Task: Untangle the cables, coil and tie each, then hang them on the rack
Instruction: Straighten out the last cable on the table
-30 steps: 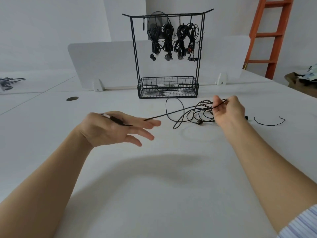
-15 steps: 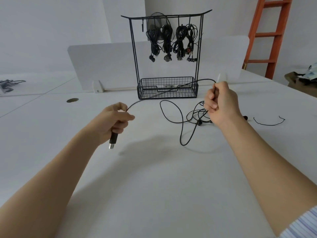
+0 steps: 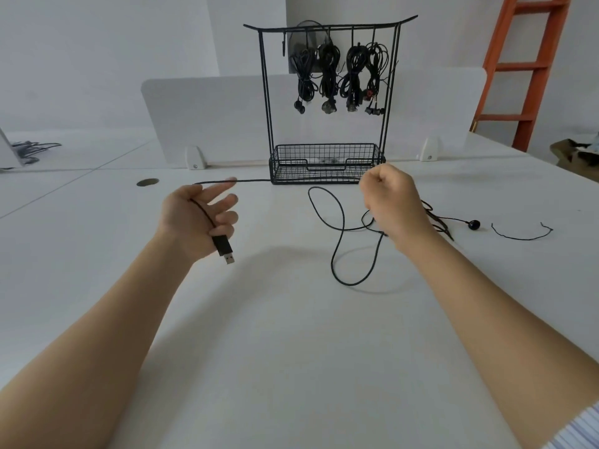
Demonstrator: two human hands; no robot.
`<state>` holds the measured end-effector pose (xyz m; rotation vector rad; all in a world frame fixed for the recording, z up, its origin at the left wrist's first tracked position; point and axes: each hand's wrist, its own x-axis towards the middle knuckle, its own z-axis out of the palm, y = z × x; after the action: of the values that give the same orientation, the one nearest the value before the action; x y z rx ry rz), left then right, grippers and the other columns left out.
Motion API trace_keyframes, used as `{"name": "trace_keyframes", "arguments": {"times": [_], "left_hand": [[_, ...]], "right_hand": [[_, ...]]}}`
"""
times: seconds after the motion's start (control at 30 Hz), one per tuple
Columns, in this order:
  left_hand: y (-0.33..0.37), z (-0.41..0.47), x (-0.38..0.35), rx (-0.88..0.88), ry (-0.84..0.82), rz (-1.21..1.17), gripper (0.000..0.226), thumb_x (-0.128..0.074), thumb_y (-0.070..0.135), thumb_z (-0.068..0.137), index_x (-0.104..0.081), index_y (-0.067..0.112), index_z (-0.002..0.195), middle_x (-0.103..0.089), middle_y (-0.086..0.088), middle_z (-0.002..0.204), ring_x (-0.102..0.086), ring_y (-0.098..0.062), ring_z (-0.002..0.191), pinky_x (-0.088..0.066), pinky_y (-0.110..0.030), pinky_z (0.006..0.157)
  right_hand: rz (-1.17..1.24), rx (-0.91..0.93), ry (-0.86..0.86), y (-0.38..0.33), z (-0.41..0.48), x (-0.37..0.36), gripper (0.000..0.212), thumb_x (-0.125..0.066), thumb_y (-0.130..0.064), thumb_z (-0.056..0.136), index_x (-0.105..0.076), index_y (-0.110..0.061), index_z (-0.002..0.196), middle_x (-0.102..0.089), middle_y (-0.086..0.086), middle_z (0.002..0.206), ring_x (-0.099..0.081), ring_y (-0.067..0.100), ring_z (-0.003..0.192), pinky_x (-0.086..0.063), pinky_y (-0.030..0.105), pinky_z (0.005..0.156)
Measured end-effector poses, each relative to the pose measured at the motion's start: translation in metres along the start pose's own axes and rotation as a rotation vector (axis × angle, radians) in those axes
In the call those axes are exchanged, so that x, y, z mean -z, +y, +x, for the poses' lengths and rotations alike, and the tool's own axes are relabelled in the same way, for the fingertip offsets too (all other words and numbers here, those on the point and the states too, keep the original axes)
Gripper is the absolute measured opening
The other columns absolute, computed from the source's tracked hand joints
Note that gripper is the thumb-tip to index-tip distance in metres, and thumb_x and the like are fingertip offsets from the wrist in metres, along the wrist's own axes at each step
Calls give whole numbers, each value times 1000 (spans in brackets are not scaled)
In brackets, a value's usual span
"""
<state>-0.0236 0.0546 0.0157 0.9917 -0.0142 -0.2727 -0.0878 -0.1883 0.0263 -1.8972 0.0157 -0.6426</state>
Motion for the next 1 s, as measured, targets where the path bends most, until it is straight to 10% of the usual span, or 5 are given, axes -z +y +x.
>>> {"name": "trace_keyframes", "arguments": {"times": [0.23, 0.4, 0.57, 1.0], "left_hand": [[12, 3, 11, -159, 197, -405, 36, -28, 16, 85, -61, 8, 70, -67, -9, 90, -46, -18, 57, -30, -22, 51], [8, 4, 9, -111, 267, -471, 43, -24, 23, 88, -29, 15, 46, -64, -8, 67, -57, -23, 65, -38, -27, 68], [6, 1, 4, -77, 216, -407, 9, -32, 17, 64, -28, 15, 57, -47, -3, 47, -42, -16, 39, -29, -19, 49], [5, 10, 9, -3, 222, -281, 42, -21, 31, 97, -31, 15, 58, -25, 2, 41, -25, -14, 31, -27, -13, 41]], "right_hand": [[-691, 215, -544, -8, -26, -23, 10, -49, -26, 86, -45, -21, 78, -48, -10, 64, -46, 19, 69, -31, 28, 60], [-832, 158, -792, -2, -32, -38, 23, -44, -27, 87, -38, -25, 65, -48, -7, 71, -45, 17, 73, -31, 25, 55], [-932, 86, -825, 8, -28, -36, 21, -42, -25, 87, -40, -19, 67, -55, 3, 86, -47, 20, 77, -31, 28, 58], [-942, 61, -850, 4, -32, -36, 21, -40, -26, 89, -41, -16, 71, -49, 1, 80, -43, 20, 72, -29, 27, 55]]}}
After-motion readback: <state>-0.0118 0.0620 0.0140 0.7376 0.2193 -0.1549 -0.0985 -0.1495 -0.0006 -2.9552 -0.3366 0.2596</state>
